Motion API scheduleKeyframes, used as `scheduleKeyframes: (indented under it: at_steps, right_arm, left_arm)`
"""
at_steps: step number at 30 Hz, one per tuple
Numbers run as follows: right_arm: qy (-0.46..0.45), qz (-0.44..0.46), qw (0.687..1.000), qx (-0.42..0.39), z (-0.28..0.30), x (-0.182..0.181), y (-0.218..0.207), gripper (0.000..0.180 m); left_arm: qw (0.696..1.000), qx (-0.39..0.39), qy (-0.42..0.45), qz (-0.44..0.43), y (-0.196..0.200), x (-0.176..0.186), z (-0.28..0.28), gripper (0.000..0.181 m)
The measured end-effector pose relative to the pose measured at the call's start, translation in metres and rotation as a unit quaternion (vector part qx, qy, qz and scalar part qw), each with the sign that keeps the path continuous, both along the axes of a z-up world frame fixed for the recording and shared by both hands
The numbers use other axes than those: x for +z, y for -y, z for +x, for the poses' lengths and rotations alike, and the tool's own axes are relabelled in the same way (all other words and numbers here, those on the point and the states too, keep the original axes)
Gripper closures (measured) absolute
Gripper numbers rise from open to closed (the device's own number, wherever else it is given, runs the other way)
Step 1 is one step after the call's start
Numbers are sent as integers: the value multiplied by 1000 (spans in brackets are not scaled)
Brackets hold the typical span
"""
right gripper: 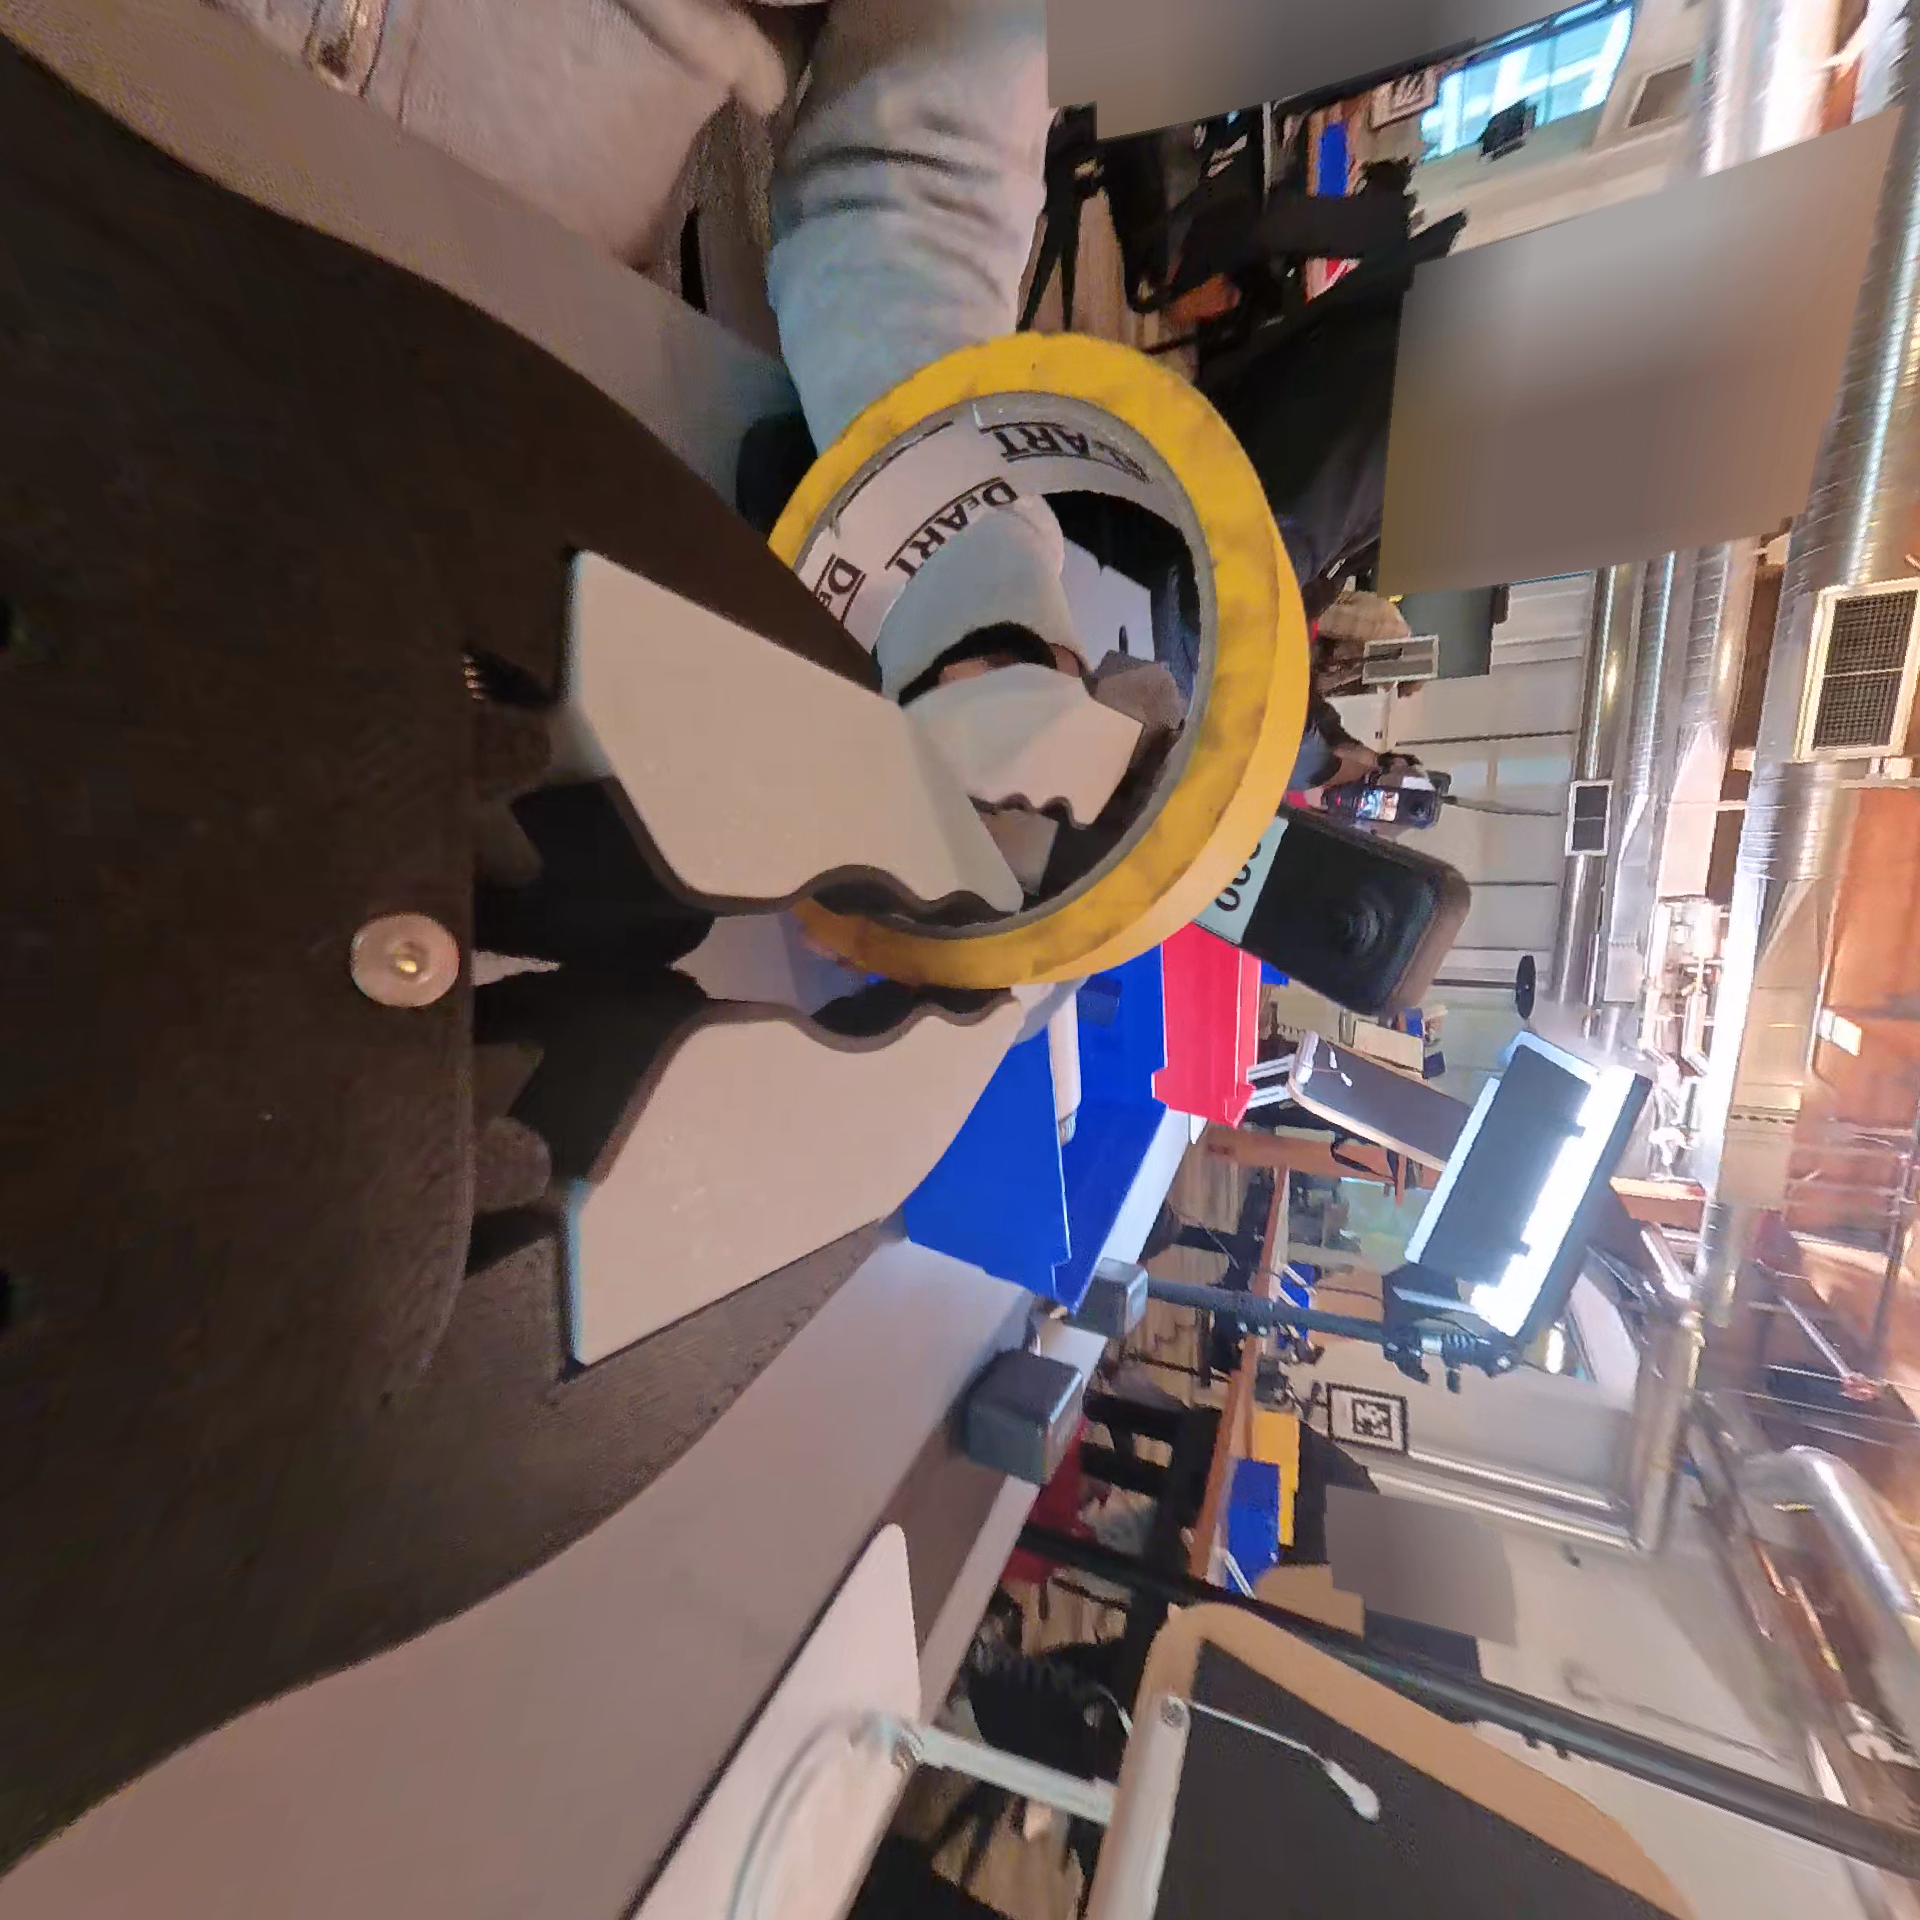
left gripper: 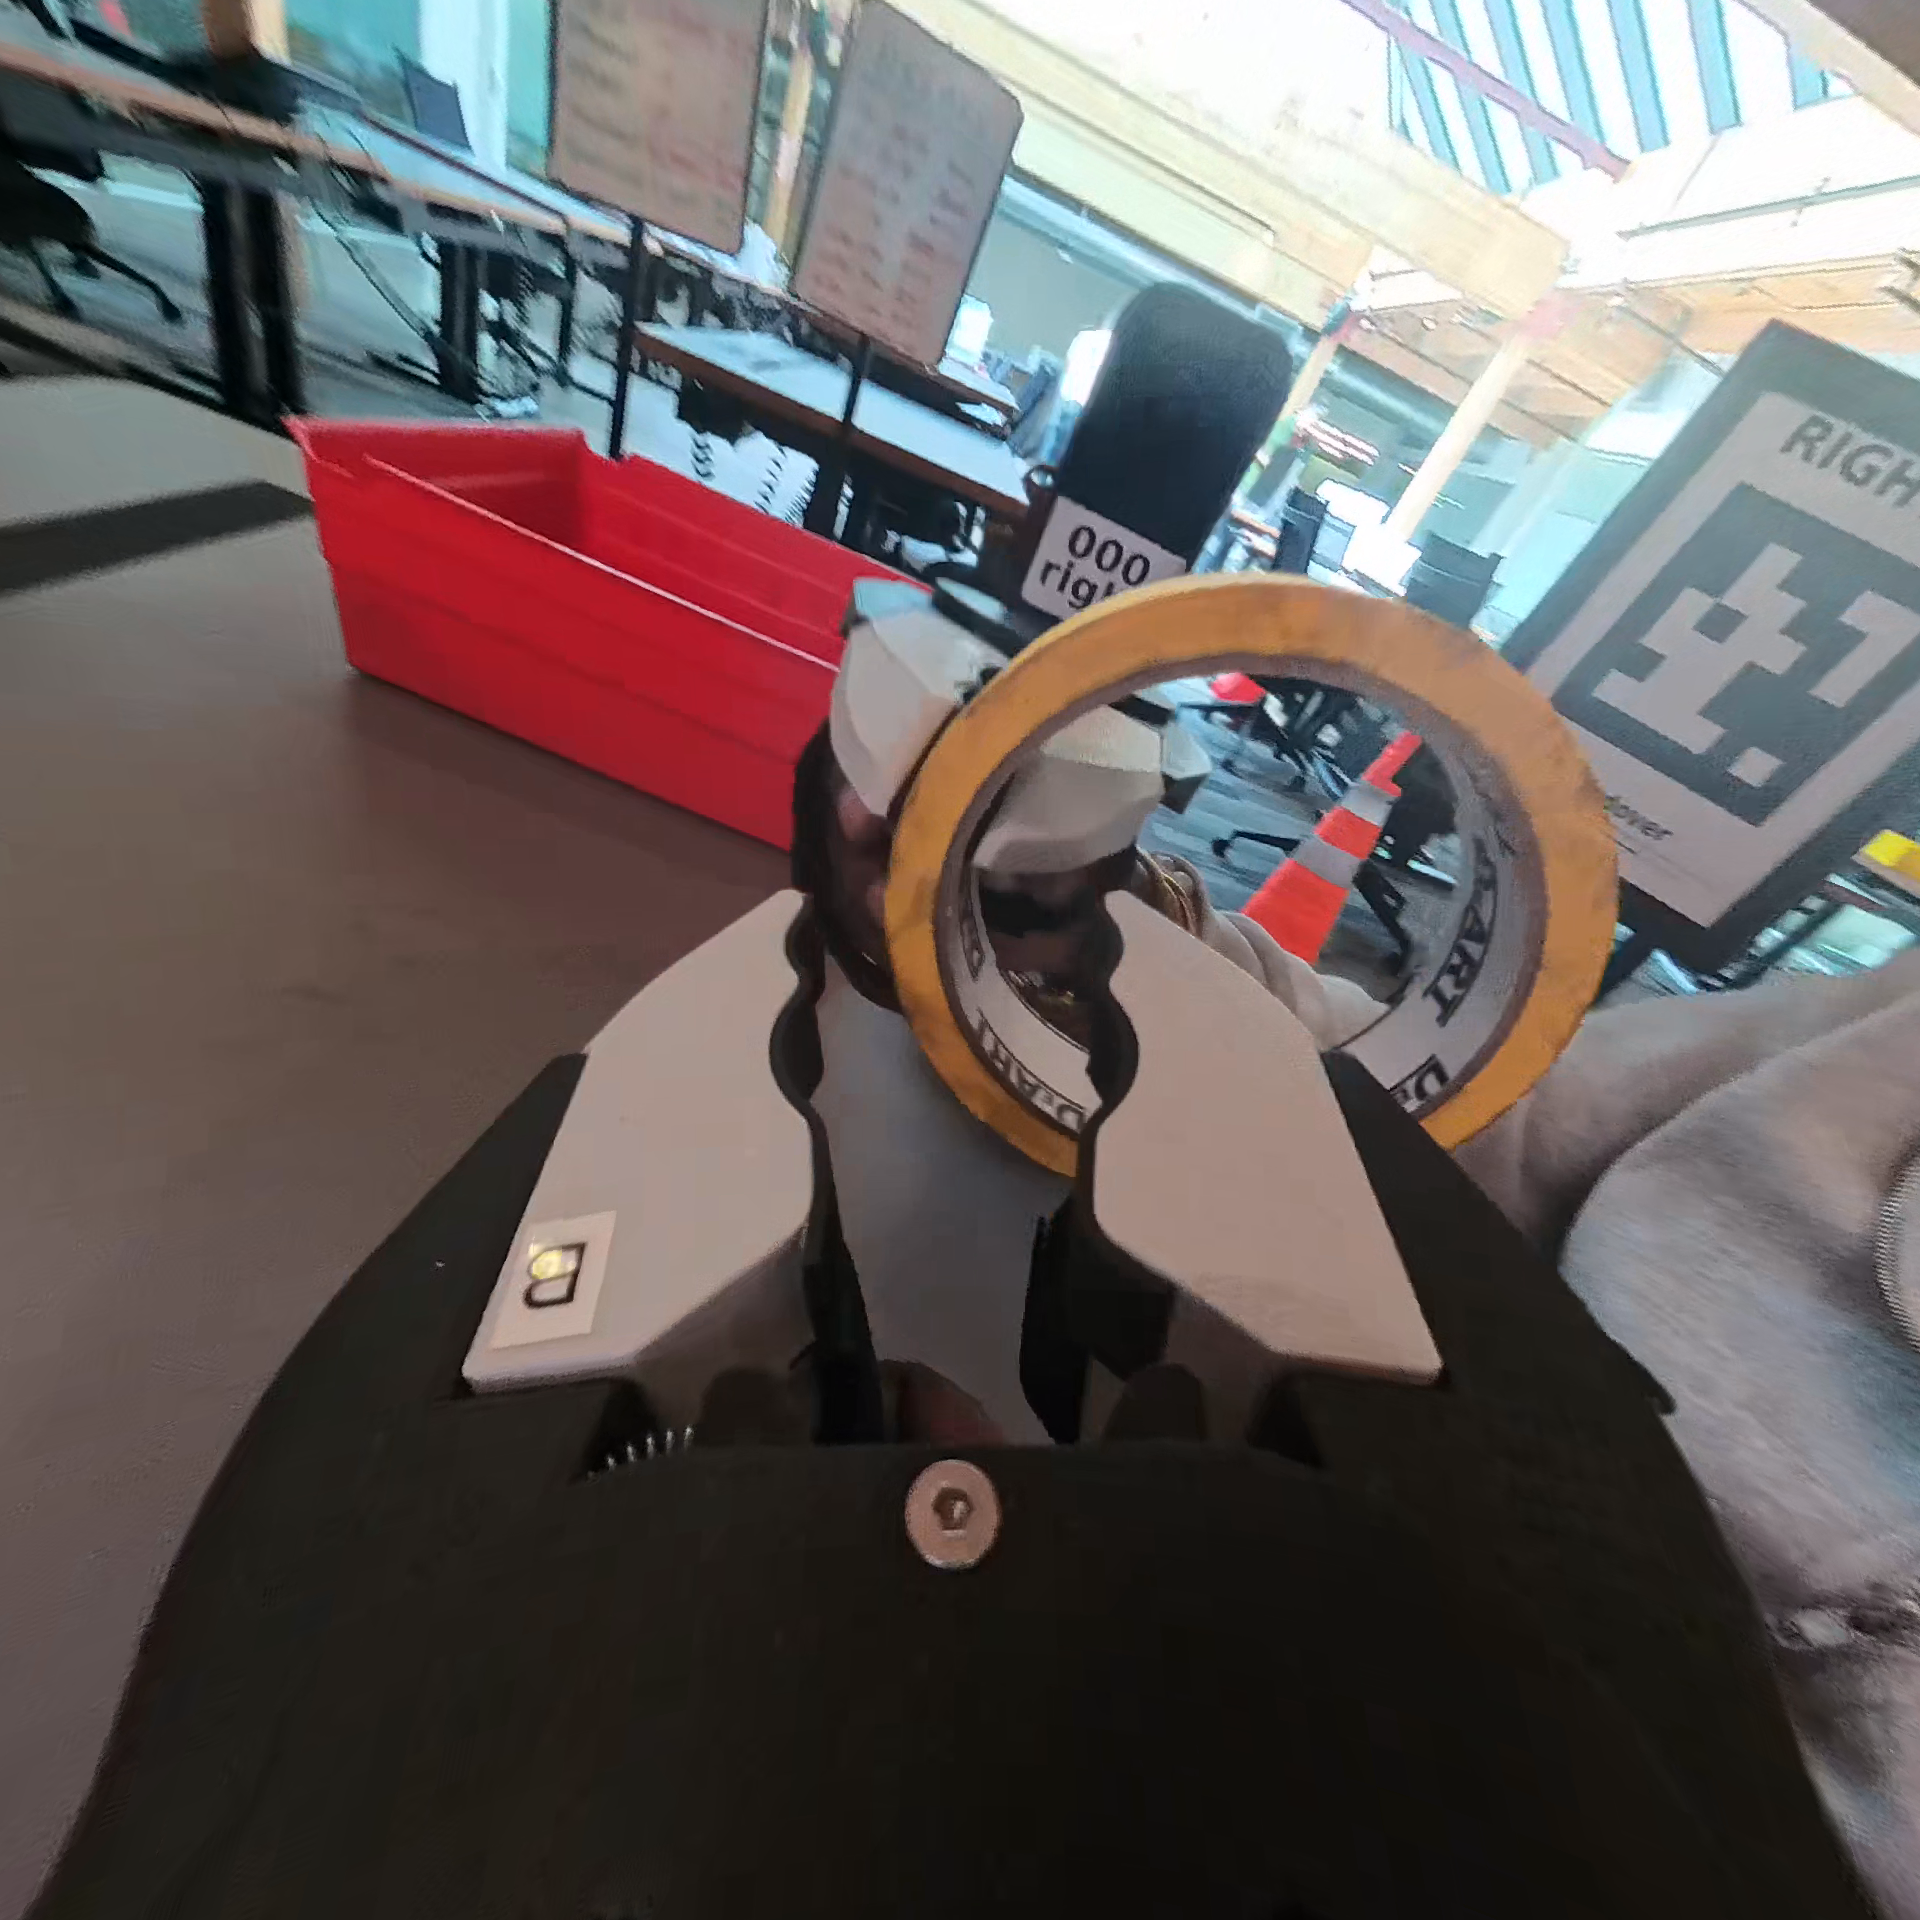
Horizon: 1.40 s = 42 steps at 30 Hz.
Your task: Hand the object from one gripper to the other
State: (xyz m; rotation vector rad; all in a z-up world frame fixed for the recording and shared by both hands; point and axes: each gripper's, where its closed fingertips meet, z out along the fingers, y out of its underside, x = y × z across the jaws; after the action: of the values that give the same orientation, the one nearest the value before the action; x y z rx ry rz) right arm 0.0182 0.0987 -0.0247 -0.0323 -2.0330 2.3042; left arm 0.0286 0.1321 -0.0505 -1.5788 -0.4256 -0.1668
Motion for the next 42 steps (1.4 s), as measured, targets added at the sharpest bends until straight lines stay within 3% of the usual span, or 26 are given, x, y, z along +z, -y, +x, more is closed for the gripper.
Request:
scheduleKeyframes:
  at_steps: [4,10,14,17,20,24,26,28,31,33,36,42]
  right_arm:
    - [-40,3,999,-6,5,2,1,169]
    - [-46,-10,999,8,13,7,2,162]
    - [61,-28,998,17,2,7,1,134]
    - [193,-32,978,69,-3,0,1,116]
    - [325,-12,934,147,2,-14,7,120]
    - [396,-5,892,218,15,-22,17,132]
    - [393,12,890,231,22,-26,21,144]
    - [376,26,894,240,29,-29,23,167]
    - [314,39,928,198,24,-31,22,169]
    - [261,39,951,162,18,-29,18,169]
    - [180,19,978,103,8,-18,11,169]
    - [34,-16,999,19,1,2,-1,169]
  left_arm:
    - [999,-36,7,-38,-7,-14,11,162]
    - [999,-2,-42,-15,0,-5,1,170]
    - [993,51,-107,-3,10,8,-10,170]
    - [982,82,-168,25,18,25,-12,170]
    - [969,106,-220,26,23,34,-13,170]
    - [960,105,-260,19,20,36,-9,170]
    - [958,103,-266,14,17,34,-8,170]
    - [957,99,-271,2,15,30,-7,170]
    - [963,97,-250,7,12,28,-7,166]
    - [970,101,-217,35,13,33,-8,149]
    - [980,105,-161,61,19,36,-13,136]
    - [1000,-4,2,20,3,-1,-2,142]
